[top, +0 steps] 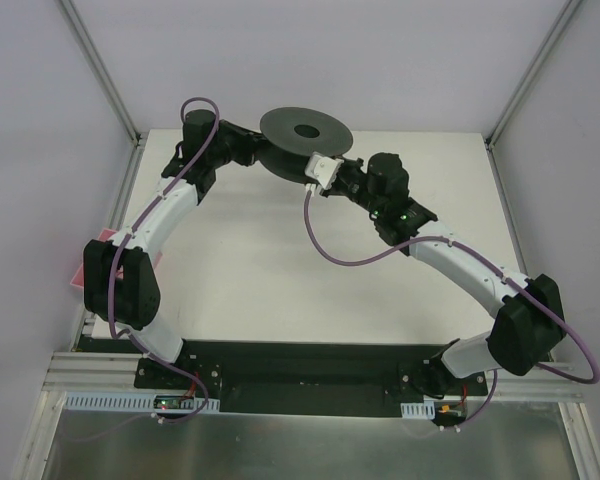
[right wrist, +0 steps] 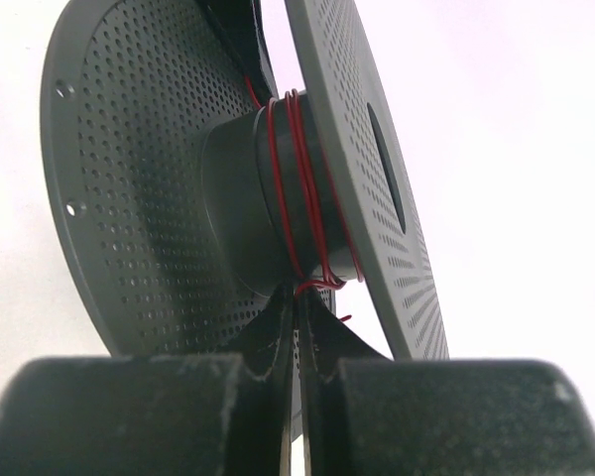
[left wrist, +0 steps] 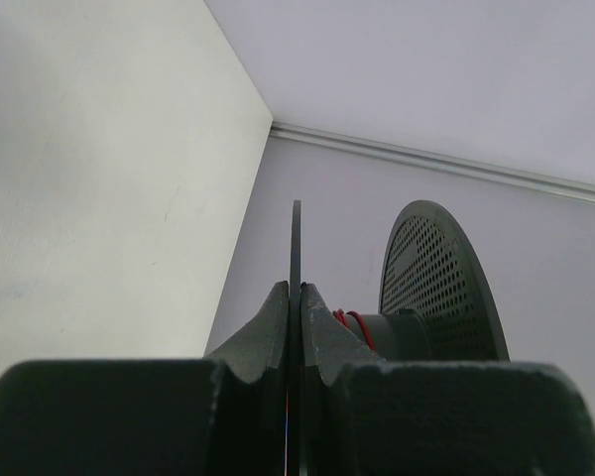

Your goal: Wrap the cables

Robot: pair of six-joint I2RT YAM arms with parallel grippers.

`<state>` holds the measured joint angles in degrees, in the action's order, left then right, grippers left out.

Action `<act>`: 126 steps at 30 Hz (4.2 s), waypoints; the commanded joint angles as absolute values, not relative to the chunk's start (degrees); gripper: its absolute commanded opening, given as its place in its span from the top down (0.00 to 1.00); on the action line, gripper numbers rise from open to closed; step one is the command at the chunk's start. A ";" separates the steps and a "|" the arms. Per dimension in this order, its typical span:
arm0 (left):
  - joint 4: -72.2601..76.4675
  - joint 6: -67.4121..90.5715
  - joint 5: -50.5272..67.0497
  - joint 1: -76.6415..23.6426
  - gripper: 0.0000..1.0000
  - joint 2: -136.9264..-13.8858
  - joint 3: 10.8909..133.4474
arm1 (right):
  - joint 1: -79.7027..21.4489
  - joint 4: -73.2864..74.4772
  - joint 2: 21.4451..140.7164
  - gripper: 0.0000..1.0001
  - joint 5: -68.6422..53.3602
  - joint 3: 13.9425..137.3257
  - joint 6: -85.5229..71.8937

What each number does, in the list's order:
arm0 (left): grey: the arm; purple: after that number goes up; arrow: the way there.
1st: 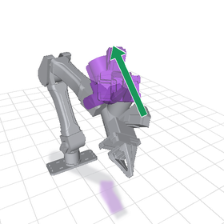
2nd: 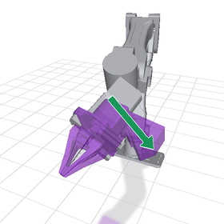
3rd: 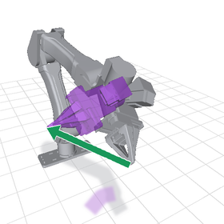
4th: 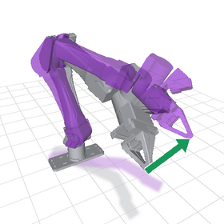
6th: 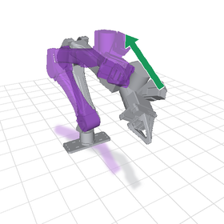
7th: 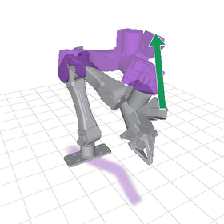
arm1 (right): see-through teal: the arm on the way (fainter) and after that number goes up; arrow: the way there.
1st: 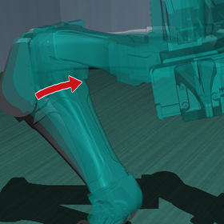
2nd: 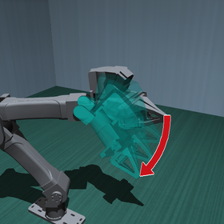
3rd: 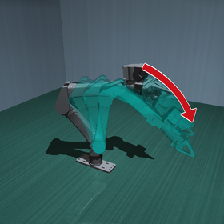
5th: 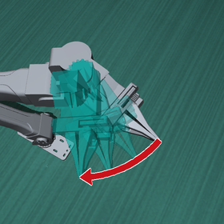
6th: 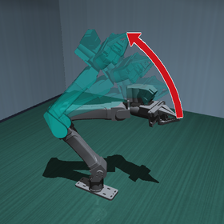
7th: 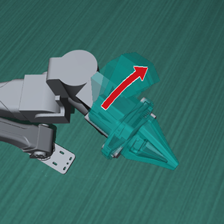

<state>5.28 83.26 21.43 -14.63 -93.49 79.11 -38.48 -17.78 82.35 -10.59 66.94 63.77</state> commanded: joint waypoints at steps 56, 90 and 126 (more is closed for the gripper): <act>13.89 82.27 23.11 -24.17 1.00 -90.79 78.75 | -41.57 -22.32 82.18 1.00 -24.52 67.85 62.49; 37.44 77.87 26.63 -17.05 1.00 -139.73 98.59 | -28.92 -48.07 134.18 1.00 -5.46 89.72 74.87; 30.77 73.22 26.46 -11.25 0.01 -112.34 69.97 | -26.98 -65.38 139.59 0.63 -6.15 79.22 89.65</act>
